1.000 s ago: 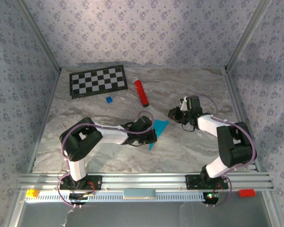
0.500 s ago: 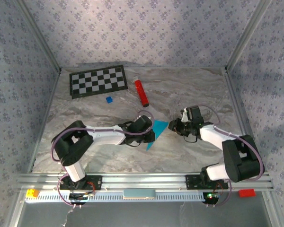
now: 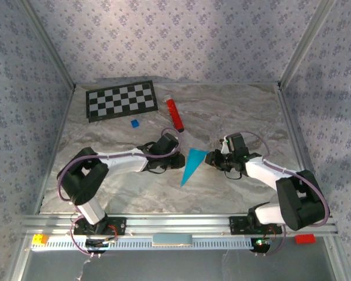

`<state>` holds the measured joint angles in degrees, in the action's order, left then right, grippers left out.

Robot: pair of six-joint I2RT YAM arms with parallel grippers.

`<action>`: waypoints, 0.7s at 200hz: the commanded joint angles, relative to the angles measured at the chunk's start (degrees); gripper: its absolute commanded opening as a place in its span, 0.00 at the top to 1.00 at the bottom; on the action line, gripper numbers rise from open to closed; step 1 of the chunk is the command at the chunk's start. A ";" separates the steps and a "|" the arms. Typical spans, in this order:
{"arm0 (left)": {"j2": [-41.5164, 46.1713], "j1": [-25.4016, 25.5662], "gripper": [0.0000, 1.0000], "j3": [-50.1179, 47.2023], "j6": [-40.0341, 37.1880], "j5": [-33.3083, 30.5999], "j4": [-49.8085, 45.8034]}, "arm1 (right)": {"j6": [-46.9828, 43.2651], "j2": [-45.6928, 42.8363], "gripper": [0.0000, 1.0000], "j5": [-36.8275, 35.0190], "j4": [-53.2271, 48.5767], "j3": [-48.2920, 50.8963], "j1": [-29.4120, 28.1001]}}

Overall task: Fold a paper plane with a square sheet of paper (pick it up from the middle)
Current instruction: Move a paper plane to the center of the table.

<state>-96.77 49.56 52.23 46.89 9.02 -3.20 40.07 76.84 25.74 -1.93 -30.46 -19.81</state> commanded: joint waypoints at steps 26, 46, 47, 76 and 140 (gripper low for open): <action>-4.44 0.19 0.79 2.82 -1.15 4.71 -1.17 | 0.72 2.97 0.73 0.10 1.10 -1.34 -1.98; -5.33 0.21 0.80 3.38 -1.23 4.87 -1.39 | 0.73 4.11 0.74 0.15 1.49 -1.70 -2.47; -5.34 0.20 0.80 3.40 -1.26 4.87 -1.42 | 0.72 4.11 0.74 0.17 1.49 -1.75 -2.49; -6.55 0.22 0.81 4.18 -1.45 5.35 -1.98 | 0.49 5.73 0.75 0.49 1.66 -2.34 -2.94; -8.06 0.21 0.80 5.21 -2.21 8.46 -1.72 | 0.60 8.06 0.75 0.52 2.54 -2.94 -3.83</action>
<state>-103.61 49.60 55.75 45.84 15.14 -4.51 40.07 83.92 25.93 0.25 -32.10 -23.20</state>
